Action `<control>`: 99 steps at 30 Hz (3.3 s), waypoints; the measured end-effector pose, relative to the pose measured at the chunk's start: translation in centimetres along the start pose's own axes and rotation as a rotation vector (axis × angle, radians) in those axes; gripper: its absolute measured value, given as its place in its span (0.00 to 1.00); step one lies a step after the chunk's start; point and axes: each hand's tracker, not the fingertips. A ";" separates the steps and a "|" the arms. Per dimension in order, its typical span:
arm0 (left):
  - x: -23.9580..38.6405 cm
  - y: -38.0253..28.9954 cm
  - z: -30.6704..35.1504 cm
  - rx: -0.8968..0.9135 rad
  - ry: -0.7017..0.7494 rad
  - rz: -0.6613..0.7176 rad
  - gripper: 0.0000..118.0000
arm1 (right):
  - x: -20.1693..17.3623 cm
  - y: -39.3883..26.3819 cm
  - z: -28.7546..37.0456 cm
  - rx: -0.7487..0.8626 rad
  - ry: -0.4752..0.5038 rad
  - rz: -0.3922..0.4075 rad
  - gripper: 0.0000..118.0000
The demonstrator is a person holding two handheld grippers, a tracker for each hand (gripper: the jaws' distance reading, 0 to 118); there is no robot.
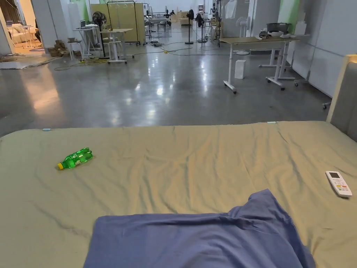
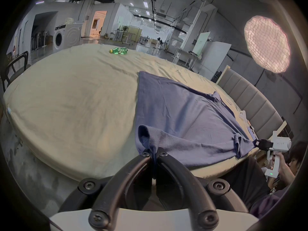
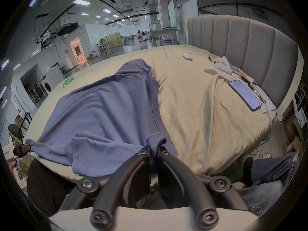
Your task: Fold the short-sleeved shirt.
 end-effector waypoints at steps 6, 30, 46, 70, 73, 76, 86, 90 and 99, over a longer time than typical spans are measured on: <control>1.5 1.0 1.9 0.049 0.068 -0.047 0.58 | 0.9 -0.1 0.3 -0.039 -0.019 -0.004 0.62; 21.6 8.9 11.5 0.633 0.091 -0.434 0.00 | -9.8 7.9 13.3 0.654 0.102 0.212 0.00; 21.0 8.9 11.4 0.535 0.072 -0.393 0.00 | -9.9 7.6 13.3 0.649 0.074 0.212 0.00; -0.1 3.2 -3.0 -0.141 0.060 0.022 0.52 | -8.5 4.9 9.9 0.394 0.125 0.081 0.00; -1.0 2.7 -4.2 -0.189 0.079 0.025 0.42 | -8.5 4.7 9.9 0.381 0.119 0.076 0.00; -0.6 2.1 -4.3 -0.201 0.046 0.042 0.13 | -8.5 4.4 9.9 0.372 0.111 0.076 0.00; 1.9 1.5 -5.6 -0.282 0.092 -0.174 0.09 | -5.8 4.1 9.8 0.347 0.007 0.096 0.00; 2.9 1.5 -6.6 -0.318 0.132 -0.281 0.09 | -2.5 3.5 7.6 0.275 -0.128 0.129 0.36; 5.1 1.9 -6.4 -0.338 0.160 -0.293 0.09 | 2.3 0.0 0.3 0.034 -0.015 0.356 0.55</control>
